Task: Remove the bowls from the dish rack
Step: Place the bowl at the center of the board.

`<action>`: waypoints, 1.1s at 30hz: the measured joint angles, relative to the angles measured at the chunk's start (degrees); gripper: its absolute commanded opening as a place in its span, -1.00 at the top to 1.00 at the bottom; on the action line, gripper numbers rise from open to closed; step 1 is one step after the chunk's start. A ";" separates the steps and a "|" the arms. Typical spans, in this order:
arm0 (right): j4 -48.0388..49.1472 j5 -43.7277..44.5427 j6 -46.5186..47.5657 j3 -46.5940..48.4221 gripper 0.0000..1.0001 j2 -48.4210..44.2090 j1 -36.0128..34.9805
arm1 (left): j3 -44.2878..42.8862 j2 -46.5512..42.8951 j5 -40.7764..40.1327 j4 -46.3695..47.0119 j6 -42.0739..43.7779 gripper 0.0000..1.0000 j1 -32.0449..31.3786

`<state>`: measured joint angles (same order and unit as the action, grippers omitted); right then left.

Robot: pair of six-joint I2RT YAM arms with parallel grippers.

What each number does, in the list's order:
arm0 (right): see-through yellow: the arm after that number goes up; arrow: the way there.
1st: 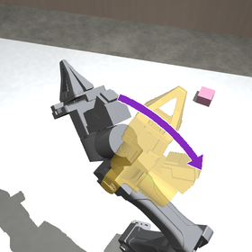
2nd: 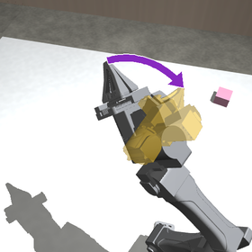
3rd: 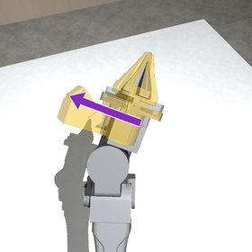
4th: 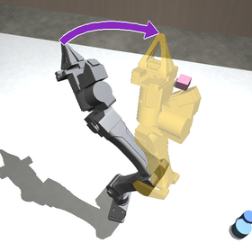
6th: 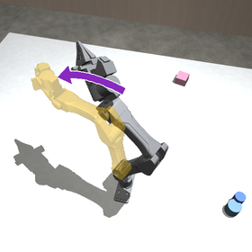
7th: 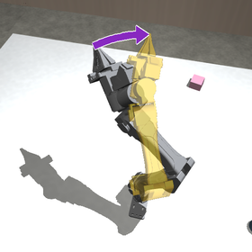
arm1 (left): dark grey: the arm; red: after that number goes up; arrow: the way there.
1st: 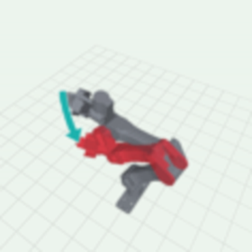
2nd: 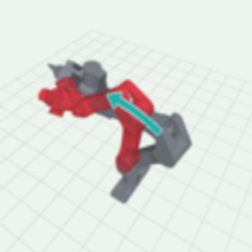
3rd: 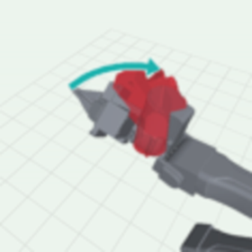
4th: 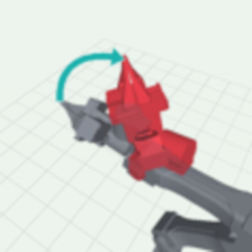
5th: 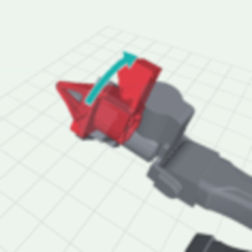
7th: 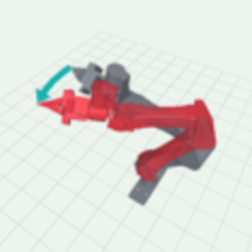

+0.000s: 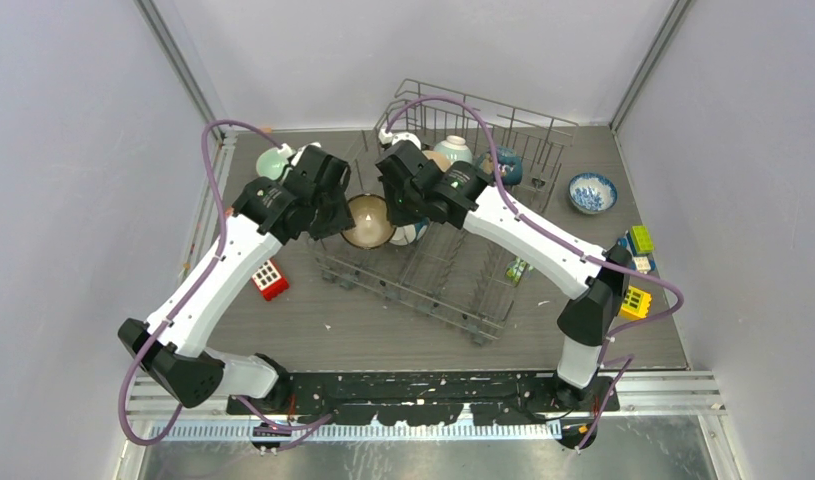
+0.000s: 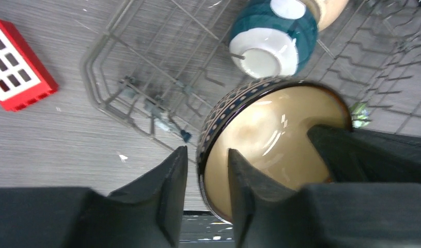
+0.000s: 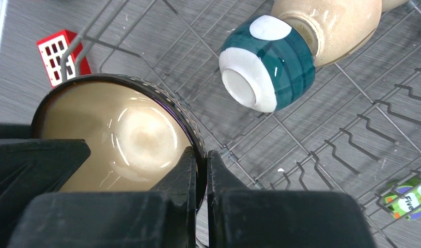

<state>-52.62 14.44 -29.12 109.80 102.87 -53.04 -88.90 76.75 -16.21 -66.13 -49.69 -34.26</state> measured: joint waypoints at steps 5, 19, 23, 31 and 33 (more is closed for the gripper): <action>-3.63 0.17 1.84 1.42 0.99 0.02 -0.24 | 0.66 -1.16 5.35 4.70 3.89 -0.99 0.04; -17.42 11.28 5.57 5.55 0.99 -16.39 9.16 | 12.20 -20.39 10.88 20.68 12.81 -0.99 0.04; -18.84 16.20 5.01 -2.56 0.99 -32.70 17.66 | 20.68 -24.50 9.70 23.32 13.05 -0.99 0.04; -18.82 18.97 0.20 -26.23 0.99 -52.37 37.53 | 32.92 -30.73 7.69 24.48 12.46 -0.99 0.04; -16.37 17.11 -1.84 -31.76 0.99 -51.65 42.69 | 33.51 -32.30 7.21 24.74 12.46 -0.99 0.04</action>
<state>-68.99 31.55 -30.96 78.04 51.22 -10.35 -55.40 44.45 -8.99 -41.39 -37.23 -34.22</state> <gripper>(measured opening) 0.080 0.996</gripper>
